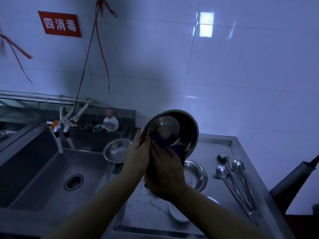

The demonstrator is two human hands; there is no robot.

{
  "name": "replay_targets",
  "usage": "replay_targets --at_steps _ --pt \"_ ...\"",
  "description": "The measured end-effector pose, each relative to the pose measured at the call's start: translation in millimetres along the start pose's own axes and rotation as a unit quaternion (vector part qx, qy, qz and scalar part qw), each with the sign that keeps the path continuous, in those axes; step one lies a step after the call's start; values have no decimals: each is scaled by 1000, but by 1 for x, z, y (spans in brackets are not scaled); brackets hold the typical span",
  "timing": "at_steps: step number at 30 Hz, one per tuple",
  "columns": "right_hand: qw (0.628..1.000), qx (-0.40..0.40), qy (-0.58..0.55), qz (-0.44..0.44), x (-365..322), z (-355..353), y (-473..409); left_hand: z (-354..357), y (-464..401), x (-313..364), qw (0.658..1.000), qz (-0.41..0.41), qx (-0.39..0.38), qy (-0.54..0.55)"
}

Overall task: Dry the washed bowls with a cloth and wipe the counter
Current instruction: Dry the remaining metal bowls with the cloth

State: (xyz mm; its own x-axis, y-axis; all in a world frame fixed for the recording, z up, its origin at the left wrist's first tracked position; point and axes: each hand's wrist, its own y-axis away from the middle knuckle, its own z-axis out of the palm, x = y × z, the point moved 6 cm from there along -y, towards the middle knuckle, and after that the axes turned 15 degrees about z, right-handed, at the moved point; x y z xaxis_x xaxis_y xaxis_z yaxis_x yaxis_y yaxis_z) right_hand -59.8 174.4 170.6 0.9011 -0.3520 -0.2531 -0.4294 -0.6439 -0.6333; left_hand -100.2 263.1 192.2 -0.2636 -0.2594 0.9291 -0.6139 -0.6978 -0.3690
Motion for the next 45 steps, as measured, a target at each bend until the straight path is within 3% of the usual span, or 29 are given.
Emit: replay_targets --at_steps 4,8,12,16,20,22,24,26,29,32,35,41,45 --pt "987 28 77 -137 19 -4 1 -2 3 1 999 -33 -4 17" --pt "946 4 138 -293 41 -16 -5 -10 4 6 999 -39 -1 3" --pt "908 35 190 -371 56 -34 -21 -13 -9 24 996 -12 -74 -42" --pt "927 109 174 -312 49 -45 -27 -11 -18 38 996 9 -63 -67" --pt "978 138 101 -121 27 -33 -20 10 -11 41 998 -17 -54 -18" --pt "987 139 41 -67 17 -30 -18 14 -10 43 998 -18 -55 -24" --pt "985 138 29 -94 13 -33 -17 10 -10 45 997 -19 -58 -45" --pt "974 124 69 -176 18 -38 -14 4 -8 48 995 -22 -75 -58" --pt "938 88 144 -304 32 -49 -13 -3 -10 55 989 -18 -116 -92" --pt "912 89 165 -364 39 -62 -21 -13 -21 65 977 -17 -146 -154" --pt "917 119 150 -351 34 -73 -28 -21 -30 75 984 -24 -110 -140" --pt "971 151 69 -170 -1 -71 -34 -2 5 69 998 27 3 -50" --pt "976 141 48 -161 -12 -58 -22 -13 3 69 995 47 24 -86"
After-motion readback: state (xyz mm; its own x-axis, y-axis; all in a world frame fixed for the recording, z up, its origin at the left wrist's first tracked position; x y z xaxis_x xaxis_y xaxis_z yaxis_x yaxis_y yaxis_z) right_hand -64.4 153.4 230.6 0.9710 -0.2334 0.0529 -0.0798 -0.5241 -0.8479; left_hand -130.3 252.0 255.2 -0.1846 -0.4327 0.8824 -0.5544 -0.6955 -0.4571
